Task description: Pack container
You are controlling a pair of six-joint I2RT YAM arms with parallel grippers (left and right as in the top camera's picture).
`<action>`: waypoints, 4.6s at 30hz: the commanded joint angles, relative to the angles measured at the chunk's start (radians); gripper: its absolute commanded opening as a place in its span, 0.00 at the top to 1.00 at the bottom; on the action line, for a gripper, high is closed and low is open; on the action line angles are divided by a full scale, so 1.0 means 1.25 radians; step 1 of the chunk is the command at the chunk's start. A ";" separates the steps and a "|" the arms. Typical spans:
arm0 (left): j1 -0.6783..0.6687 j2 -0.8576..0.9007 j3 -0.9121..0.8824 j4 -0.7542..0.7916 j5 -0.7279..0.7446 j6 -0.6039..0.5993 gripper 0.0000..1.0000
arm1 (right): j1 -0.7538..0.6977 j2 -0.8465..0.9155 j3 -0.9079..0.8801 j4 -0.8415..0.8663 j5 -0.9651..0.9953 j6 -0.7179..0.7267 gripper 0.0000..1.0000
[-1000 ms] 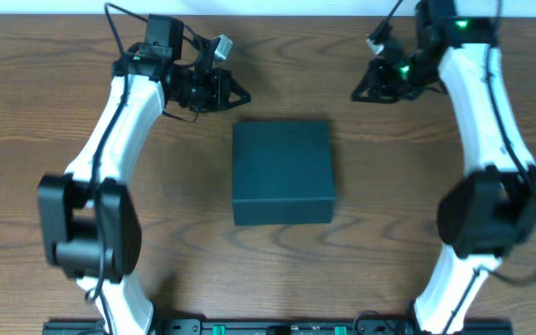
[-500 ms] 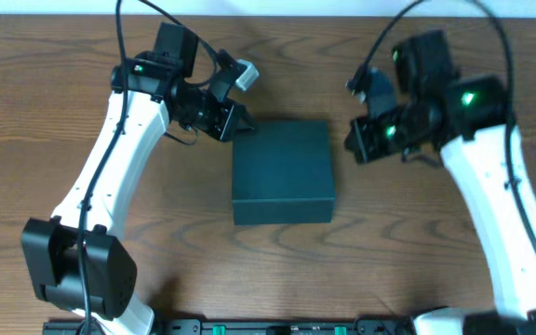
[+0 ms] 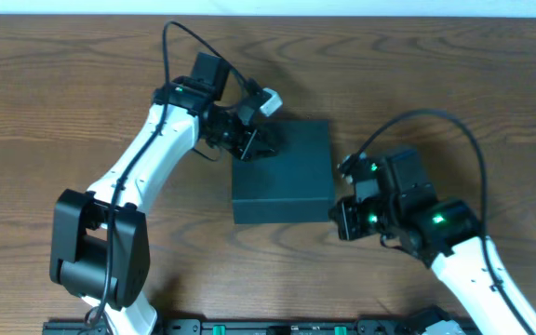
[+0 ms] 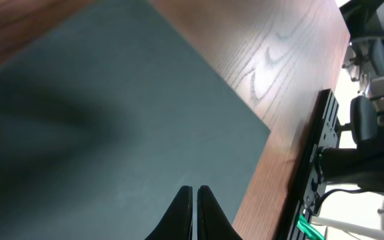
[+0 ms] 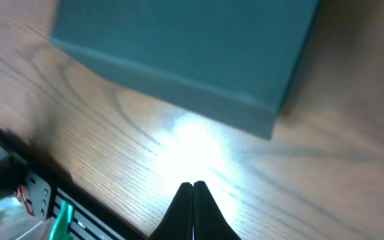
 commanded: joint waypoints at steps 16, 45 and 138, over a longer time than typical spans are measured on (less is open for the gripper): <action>-0.103 0.156 0.001 0.014 -0.023 -0.064 0.94 | 0.025 -0.008 -0.223 0.208 0.055 0.191 0.98; -0.102 0.179 0.001 -0.015 -0.023 -0.064 0.94 | 0.201 0.209 -0.275 0.629 0.367 0.455 0.98; 0.396 -1.467 -0.744 -0.063 -0.604 -0.184 0.05 | -0.299 -0.085 0.109 0.010 -0.072 -0.081 0.01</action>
